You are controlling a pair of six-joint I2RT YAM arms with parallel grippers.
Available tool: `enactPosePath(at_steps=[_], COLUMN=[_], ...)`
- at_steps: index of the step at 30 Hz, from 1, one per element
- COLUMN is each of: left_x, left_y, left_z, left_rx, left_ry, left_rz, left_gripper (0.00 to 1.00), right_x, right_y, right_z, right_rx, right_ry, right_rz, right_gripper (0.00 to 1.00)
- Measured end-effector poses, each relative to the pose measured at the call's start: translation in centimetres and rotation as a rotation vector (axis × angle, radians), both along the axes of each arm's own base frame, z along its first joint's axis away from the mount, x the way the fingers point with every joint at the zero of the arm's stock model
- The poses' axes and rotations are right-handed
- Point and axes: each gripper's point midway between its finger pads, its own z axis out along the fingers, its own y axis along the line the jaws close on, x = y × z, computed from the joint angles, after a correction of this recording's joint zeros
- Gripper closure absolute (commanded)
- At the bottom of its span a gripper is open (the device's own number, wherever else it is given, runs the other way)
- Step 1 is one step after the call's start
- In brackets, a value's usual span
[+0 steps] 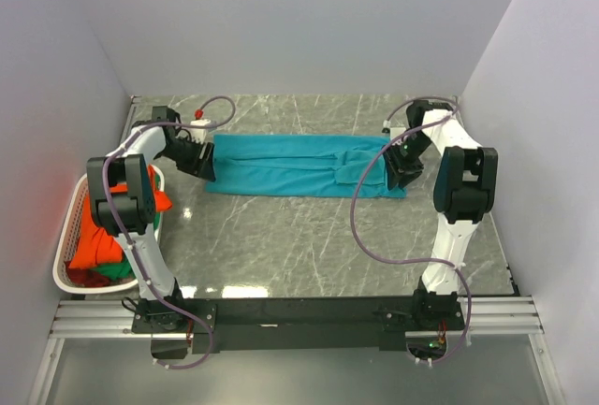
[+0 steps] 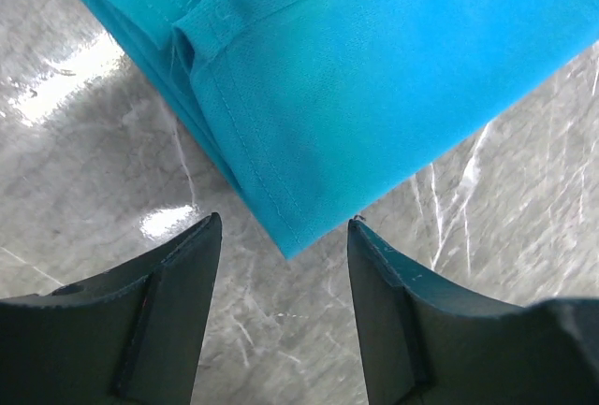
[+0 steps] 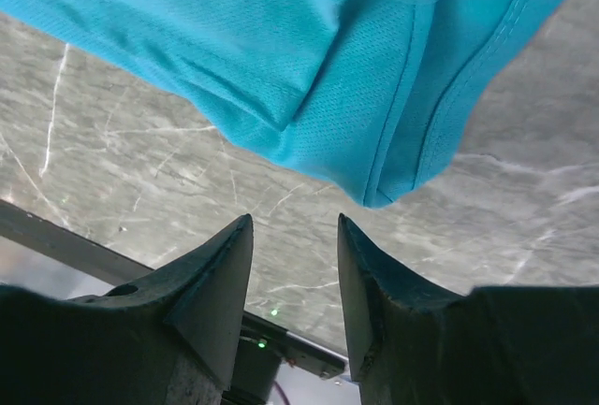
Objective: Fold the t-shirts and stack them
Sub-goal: Fold the tshirt
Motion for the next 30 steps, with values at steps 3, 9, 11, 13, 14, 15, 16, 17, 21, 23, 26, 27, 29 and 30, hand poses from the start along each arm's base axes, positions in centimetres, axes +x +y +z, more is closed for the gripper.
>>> enactPosePath(at_steps=[3, 9, 11, 13, 14, 15, 16, 17, 21, 23, 26, 27, 29, 30], left_x=[-0.1, -0.5, -0.6, -0.7, -0.7, -0.7, -0.7, -0.7, -0.8, -1.0, -1.1, -1.2, -1.2, -1.2], left_y=[-0.1, -0.3, -0.3, -0.4, -0.4, -0.5, -0.5, -0.5, -0.6, -0.6, -0.7, -0.7, -0.6, -0.6], left_z=[-0.3, -1.3, -1.8, -2.2, -2.4, -2.4, -2.4, -2.5, -2.9, -3.2, -3.4, -3.4, -3.4, -3.4], left_rx=[-0.012, -0.026, -0.029, -0.033, -0.037, -0.041, -0.042, -0.043, -0.052, -0.054, -0.057, -0.057, -0.055, -0.056], left_ry=[0.015, 0.054, 0.067, 0.08, 0.087, 0.09, 0.093, 0.093, 0.117, 0.129, 0.142, 0.144, 0.145, 0.145], left_rz=[0.028, 0.066, 0.075, 0.088, 0.091, 0.098, 0.103, 0.106, 0.118, 0.122, 0.127, 0.127, 0.128, 0.127], left_gripper=[0.38, 0.38, 0.38, 0.38, 0.4, 0.42, 0.44, 0.5, 0.75, 0.87, 0.99, 0.99, 0.99, 0.99], right_x=[-0.1, -0.1, -0.2, -0.4, -0.5, -0.5, -0.5, -0.6, -0.8, -0.9, -0.7, -0.6, -0.5, -0.5], right_y=[-0.2, -0.8, -0.8, -1.0, -1.0, -1.1, -1.1, -1.2, -1.8, -2.1, -2.9, -3.2, -3.6, -3.8], right_z=[-0.5, -1.8, -2.3, -2.7, -2.8, -2.9, -3.1, -3.3, -3.9, -4.0, -4.1, -4.2, -4.2, -4.3], right_rx=[-0.016, -0.055, -0.062, -0.072, -0.076, -0.079, -0.082, -0.087, -0.11, -0.121, -0.142, -0.149, -0.164, -0.17], right_ry=[0.007, 0.005, 0.008, 0.012, 0.013, 0.013, 0.012, 0.015, 0.018, 0.019, 0.011, 0.007, 0.003, 0.002], right_rz=[-0.022, -0.052, -0.059, -0.064, -0.066, -0.067, -0.069, -0.07, -0.076, -0.082, -0.095, -0.099, -0.104, -0.105], right_gripper=[0.49, 0.49, 0.49, 0.5, 0.51, 0.51, 0.54, 0.56, 0.7, 0.81, 0.94, 0.96, 1.0, 1.0])
